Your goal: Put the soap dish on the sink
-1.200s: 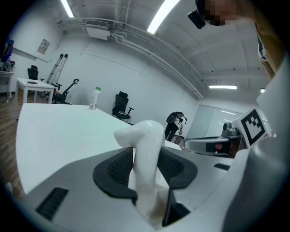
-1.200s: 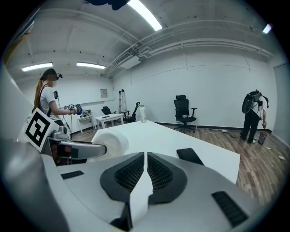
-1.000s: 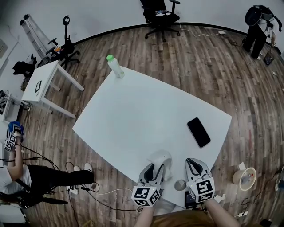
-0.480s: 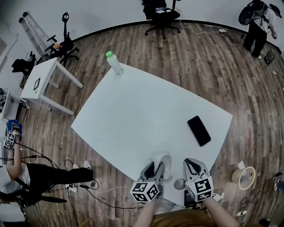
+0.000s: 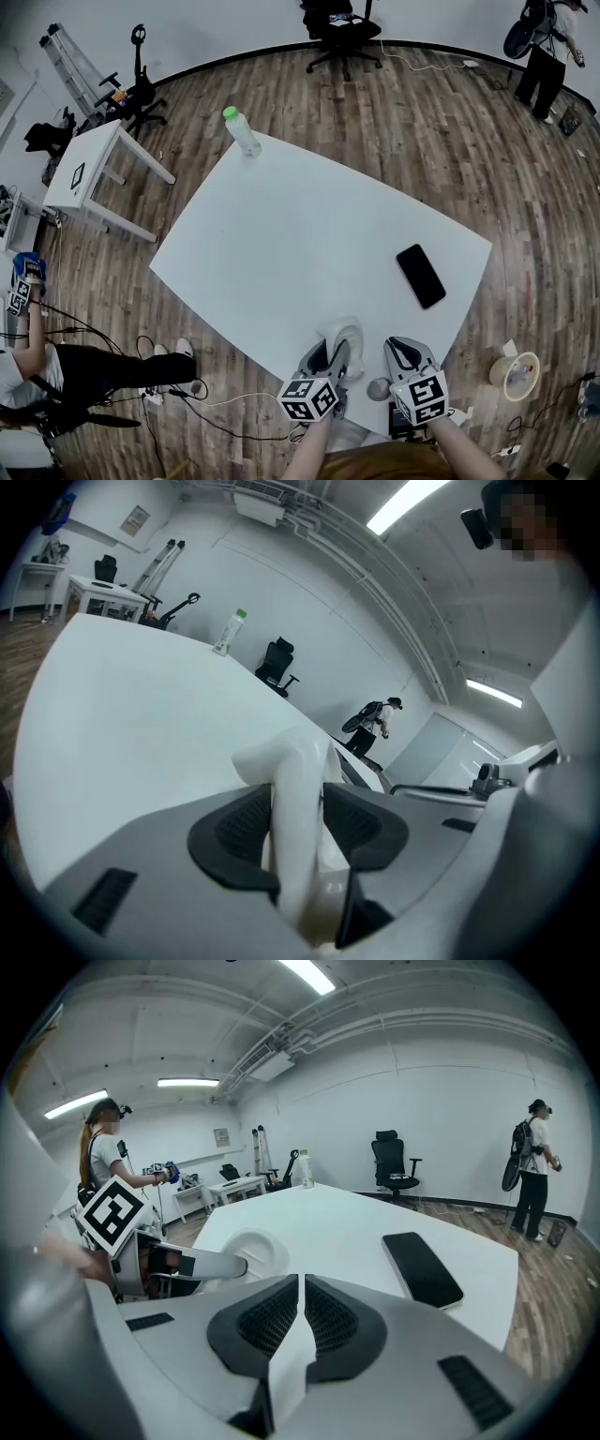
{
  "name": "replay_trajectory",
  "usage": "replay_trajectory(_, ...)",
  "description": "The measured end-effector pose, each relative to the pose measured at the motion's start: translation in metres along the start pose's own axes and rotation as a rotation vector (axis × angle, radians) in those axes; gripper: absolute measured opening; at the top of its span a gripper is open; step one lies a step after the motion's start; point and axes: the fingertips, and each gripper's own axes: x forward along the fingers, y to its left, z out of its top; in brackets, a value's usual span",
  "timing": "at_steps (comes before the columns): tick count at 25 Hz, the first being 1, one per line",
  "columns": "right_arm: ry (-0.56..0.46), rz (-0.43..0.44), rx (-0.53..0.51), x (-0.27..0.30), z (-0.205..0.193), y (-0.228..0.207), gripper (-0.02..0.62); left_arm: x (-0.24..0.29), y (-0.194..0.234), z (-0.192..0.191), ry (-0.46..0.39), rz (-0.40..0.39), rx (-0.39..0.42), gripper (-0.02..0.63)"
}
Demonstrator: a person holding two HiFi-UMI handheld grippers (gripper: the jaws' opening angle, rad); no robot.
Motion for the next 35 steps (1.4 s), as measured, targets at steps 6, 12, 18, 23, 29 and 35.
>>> replay_trajectory(6,0.014,0.007,-0.007,0.001,-0.004,0.002,0.011,0.004,0.004,-0.003,0.037,-0.003,-0.042,0.167)
replay_trajectory(12,0.019,0.002,-0.006,0.002,-0.005,0.0,0.011,-0.001,0.009,-0.001,0.088,0.096,0.127,0.191)
replay_trajectory(18,0.024,0.006,-0.005,0.004,-0.006,-0.001,0.011,-0.001,0.018,-0.008,0.137,0.136,0.142,0.252)
replay_trajectory(23,0.029,0.011,-0.008,0.005,-0.007,0.0,0.011,0.005,0.018,-0.011,0.178,0.157,0.225,0.258)
replay_trajectory(29,0.039,0.008,-0.009,0.003,-0.01,0.0,0.011,0.009,0.011,-0.007,0.197,0.141,0.303,0.265)
replay_trajectory(35,0.044,0.001,-0.002,0.005,-0.01,-0.003,0.011,0.002,0.013,0.004,0.174,0.126,0.258,0.278)
